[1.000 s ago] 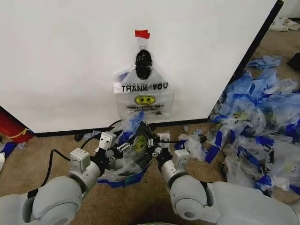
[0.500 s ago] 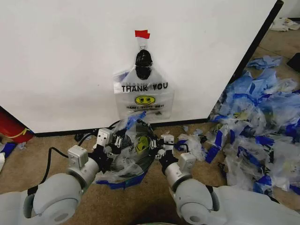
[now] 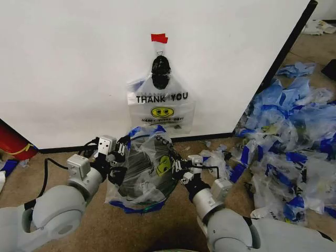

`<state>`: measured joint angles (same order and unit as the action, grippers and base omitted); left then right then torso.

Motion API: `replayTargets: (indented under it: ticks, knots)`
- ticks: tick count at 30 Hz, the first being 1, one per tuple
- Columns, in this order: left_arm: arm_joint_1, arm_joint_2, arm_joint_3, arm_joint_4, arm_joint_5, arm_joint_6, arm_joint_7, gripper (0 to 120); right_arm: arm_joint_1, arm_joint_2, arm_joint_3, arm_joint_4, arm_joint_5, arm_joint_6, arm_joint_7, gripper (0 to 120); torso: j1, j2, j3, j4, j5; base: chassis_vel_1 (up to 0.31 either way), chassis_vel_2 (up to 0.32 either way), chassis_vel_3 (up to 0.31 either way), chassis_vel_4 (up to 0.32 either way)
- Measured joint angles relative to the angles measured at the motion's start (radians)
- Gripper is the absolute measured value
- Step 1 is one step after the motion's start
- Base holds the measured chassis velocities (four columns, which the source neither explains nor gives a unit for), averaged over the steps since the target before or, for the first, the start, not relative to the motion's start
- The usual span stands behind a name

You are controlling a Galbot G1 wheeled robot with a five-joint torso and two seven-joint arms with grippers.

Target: Pick up the garbage bag from the wall and place it over the trash bin.

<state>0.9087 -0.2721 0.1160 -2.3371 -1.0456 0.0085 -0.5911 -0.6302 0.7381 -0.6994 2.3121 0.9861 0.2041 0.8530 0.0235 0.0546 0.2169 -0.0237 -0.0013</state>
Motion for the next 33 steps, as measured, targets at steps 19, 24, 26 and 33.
replayTargets:
  ticks: [19,24,26,33]
  knots:
    - [0.078,0.021,-0.082,0.015,-0.01,-0.009,-0.001,0,-0.072,-0.025,0.104,0.03,-0.001,0.025,-0.038,0,0.0,0.0,0.0,0.0001,0.0001,0.0,0.0,0.0,0.0]
    - [0.089,0.016,-0.078,0.027,-0.013,-0.01,0.001,0,-0.081,-0.021,0.126,0.038,0.006,0.026,-0.038,0,0.0,0.0,0.0,0.0001,0.0001,0.0,0.0,0.0,0.0]
    - [0.094,0.01,-0.076,0.034,-0.013,-0.011,0.002,0,-0.087,-0.022,0.135,0.04,0.007,0.03,-0.041,0,0.0,0.0,0.0,0.0001,-0.0001,0.0,0.0,0.0,0.0]
    - [0.095,-0.013,-0.068,0.081,-0.011,-0.03,0.015,0,-0.127,-0.025,0.172,0.048,0.01,0.045,-0.068,0,0.0,0.0,0.0,0.0,0.0001,0.0,0.0,0.0,0.0]
